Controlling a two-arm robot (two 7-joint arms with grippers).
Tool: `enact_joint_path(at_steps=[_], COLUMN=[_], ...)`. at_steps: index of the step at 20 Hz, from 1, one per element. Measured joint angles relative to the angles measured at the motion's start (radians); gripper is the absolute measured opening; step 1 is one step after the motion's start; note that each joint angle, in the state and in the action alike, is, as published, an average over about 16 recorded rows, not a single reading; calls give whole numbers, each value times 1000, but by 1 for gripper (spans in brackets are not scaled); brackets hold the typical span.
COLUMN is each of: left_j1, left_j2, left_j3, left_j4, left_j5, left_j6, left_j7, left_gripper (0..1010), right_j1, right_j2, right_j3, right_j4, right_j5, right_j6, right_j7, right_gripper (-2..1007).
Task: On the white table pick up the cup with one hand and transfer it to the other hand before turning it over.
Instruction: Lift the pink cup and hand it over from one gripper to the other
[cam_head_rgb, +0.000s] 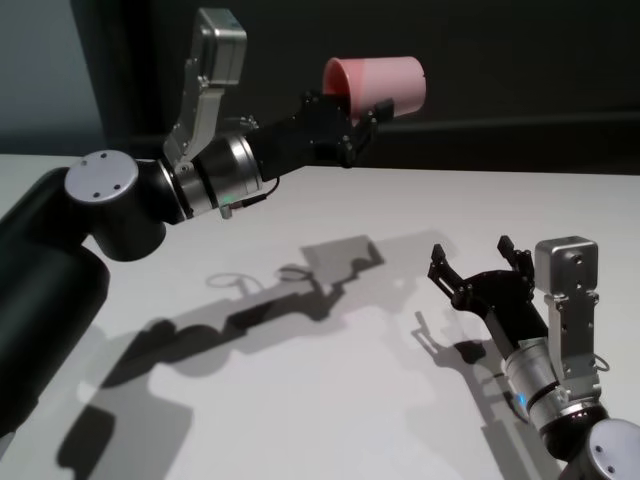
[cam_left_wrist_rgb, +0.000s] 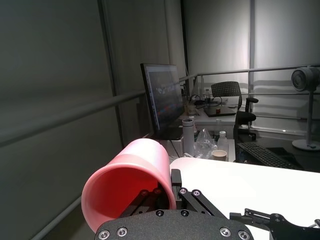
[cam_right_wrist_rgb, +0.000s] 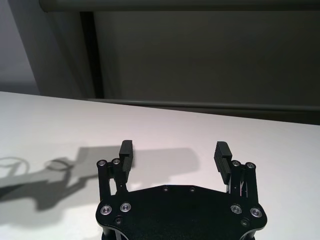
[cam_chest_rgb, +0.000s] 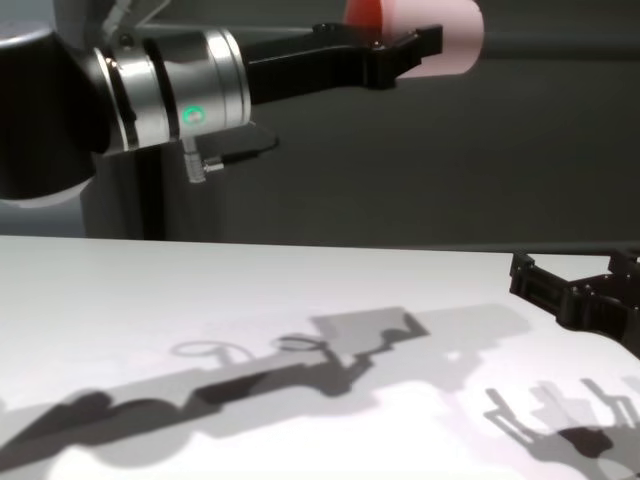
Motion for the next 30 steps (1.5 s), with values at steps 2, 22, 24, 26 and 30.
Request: enact_joint_path(at_steps=[2,22,24,26,30], left_j1=[-13,-35,-34,-34,-33], left_j2=[-7,-17,-17,-16,-16], left_j3=[7,21,21,21,20], left_j4=[13,35,34,34,33], left_j5=[-1,3,3,4,4], left_j6=[-3,-8,-9,-9,-9], left_j7=[-3,-8,-8,-8,-8], left_gripper=[47,47,47,47,47], right_j1=[0,-1,-2,-5,-16], right_j2=[0,0,1,3,4], right_j3=[0,0,0,0,9], right_j4=[0,-3,-9,-20,-51], right_j5=[0,-2,-7,-15,-25], right_j6=[0,0,2,5,13], right_j7=[0,0,-1,-2,-1], right_gripper=[1002,1002,1002,1002,1002])
